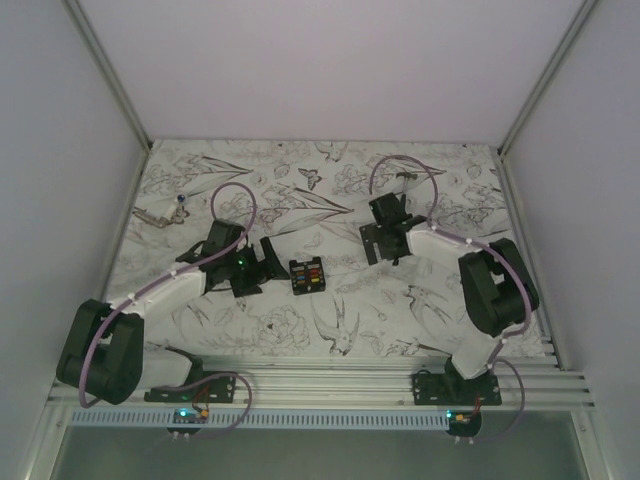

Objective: Snap on the fuse box
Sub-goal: Move the fuse box cover to the center of the board, then pick up the fuse box cover from the center of the board.

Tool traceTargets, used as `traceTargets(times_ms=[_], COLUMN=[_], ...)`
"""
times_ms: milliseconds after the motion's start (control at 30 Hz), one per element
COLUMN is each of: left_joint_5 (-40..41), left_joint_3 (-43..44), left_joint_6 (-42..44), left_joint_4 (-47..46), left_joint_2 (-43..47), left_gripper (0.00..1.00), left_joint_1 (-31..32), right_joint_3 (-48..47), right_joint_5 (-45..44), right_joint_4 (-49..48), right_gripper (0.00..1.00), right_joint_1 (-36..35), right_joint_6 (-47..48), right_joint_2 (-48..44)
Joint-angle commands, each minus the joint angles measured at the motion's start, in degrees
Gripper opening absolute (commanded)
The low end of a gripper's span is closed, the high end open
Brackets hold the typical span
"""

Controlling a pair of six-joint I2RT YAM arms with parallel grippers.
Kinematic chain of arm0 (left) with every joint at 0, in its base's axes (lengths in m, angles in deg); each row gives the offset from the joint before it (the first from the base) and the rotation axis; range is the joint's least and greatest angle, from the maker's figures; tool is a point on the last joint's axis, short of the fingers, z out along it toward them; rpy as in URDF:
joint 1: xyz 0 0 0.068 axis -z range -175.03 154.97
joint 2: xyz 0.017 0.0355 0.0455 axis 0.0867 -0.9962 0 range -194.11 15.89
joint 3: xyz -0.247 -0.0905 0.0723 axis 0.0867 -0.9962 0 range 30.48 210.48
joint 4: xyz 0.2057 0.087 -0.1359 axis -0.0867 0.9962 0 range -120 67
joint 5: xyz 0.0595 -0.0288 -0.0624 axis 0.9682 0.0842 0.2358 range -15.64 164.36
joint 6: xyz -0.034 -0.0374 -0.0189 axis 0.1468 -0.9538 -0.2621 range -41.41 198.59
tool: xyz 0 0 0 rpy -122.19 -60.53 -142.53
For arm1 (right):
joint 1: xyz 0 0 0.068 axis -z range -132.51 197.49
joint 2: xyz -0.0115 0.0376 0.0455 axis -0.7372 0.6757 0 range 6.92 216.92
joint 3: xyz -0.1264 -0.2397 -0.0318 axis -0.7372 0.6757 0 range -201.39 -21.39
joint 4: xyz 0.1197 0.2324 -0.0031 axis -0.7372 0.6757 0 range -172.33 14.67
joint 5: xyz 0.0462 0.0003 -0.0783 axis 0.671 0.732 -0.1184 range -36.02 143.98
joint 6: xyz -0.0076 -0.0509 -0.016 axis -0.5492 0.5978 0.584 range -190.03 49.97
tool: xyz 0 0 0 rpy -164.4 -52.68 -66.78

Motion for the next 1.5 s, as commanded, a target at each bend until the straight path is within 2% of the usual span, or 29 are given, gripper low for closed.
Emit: traceTargets(times_ms=[0, 200, 333, 567, 967, 1467], left_joint_5=[0.21, 0.31, 0.0, 0.04, -0.39, -0.56], left_joint_3=[-0.76, 0.45, 1.58, 2.03, 1.75, 1.99], left_joint_6=[-0.79, -0.4, -0.11, 0.52, 0.83, 0.75], left_joint_4=[0.84, 0.88, 0.56, 0.21, 0.15, -0.08], left_joint_2=[0.54, -0.53, -1.94, -2.54, -2.71, -3.6], left_gripper=[1.0, 0.99, 0.99, 1.0, 1.0, 0.99], left_joint_1=[1.1, 1.84, 2.27, 2.68, 2.84, 3.29], right_joint_3=[2.6, 5.16, 6.54, 7.85, 8.47, 8.29], right_joint_5=[-7.7, -7.85, -7.16, -11.93, -12.72, -8.0], right_joint_4=[1.84, 5.62, 6.7, 6.7, 6.77, 4.92], right_gripper=[1.0, 0.99, 0.99, 0.99, 0.99, 0.99], right_joint_1=[-0.68, -0.4, -0.33, -0.41, -0.37, -0.45], right_joint_6=[-3.22, -13.87, -21.21, -30.14, -32.5, -27.7], right_joint_2=[-7.0, -14.53, -15.24, -13.66, -10.61, -8.68])
